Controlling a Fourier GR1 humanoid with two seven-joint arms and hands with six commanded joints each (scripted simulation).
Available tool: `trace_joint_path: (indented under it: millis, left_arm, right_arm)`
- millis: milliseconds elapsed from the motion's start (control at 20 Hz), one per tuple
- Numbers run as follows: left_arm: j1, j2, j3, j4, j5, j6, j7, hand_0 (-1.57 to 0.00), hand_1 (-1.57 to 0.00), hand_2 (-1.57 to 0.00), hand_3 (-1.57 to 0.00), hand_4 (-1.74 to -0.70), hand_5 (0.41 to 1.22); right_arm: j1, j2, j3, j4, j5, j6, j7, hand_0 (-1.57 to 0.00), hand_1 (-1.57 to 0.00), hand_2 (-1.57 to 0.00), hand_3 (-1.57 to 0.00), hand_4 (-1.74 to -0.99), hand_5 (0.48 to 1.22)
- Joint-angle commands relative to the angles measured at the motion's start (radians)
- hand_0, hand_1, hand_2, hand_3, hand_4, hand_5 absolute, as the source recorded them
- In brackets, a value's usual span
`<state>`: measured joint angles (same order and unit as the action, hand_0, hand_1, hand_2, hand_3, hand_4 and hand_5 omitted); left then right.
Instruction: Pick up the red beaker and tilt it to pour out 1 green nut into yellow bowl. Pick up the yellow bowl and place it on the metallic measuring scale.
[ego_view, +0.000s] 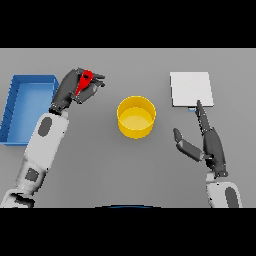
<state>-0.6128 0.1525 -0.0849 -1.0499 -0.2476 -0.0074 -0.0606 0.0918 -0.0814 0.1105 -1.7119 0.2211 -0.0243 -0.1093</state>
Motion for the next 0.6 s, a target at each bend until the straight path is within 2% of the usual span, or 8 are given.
trace_joint_path:
  millis: [0, 200, 300, 450, 550]
  left_arm:
    - [-0.005, 0.017, -0.031, -0.015, -0.032, -0.006, 0.02, -1.57, -1.57, -1.57, -1.56, -1.74, 1.12]
    - [-0.086, 0.068, -0.156, -0.003, -0.16, -0.044, 0.094, -1.57, -1.57, -1.57, -1.57, -1.74, 1.129]
    - [-0.108, 0.078, -0.229, -0.002, -0.222, -0.062, 0.101, -1.57, -1.57, -1.57, -1.57, -1.74, 1.139]
    - [-0.175, 0.11, -0.339, 0.015, -0.346, -0.088, 0.152, -1.57, -1.57, -1.57, -1.57, -1.74, 1.174]
    - [-0.205, 0.126, -0.409, 0.015, -0.408, -0.125, 0.168, -1.57, -1.57, -1.57, -1.57, -1.74, 1.191]
  right_arm:
    - [0.008, 0.003, 0.007, 0.003, 0.005, 0.001, -0.003, 0.0, 0.0, 0.0, 0.0, -1.194, 0.658]
    - [-0.005, 0.012, 0.021, -0.006, 0.019, 0.001, 0.023, 0.0, 0.0, 0.0, 0.0, -1.178, 0.663]
    - [0.008, 0.004, 0.018, -0.008, 0.016, 0.007, 0.011, 0.0, 0.0, 0.0, 0.0, -1.178, 0.667]
    - [0.021, 0.008, 0.014, -0.026, 0.003, 0.007, 0.011, 0.0, 0.0, 0.0, 0.0, -1.183, 0.671]
    - [0.015, 0.014, 0.017, -0.023, -0.005, 0.015, 0.026, 0.0, 0.0, 0.0, 0.0, -1.182, 0.674]
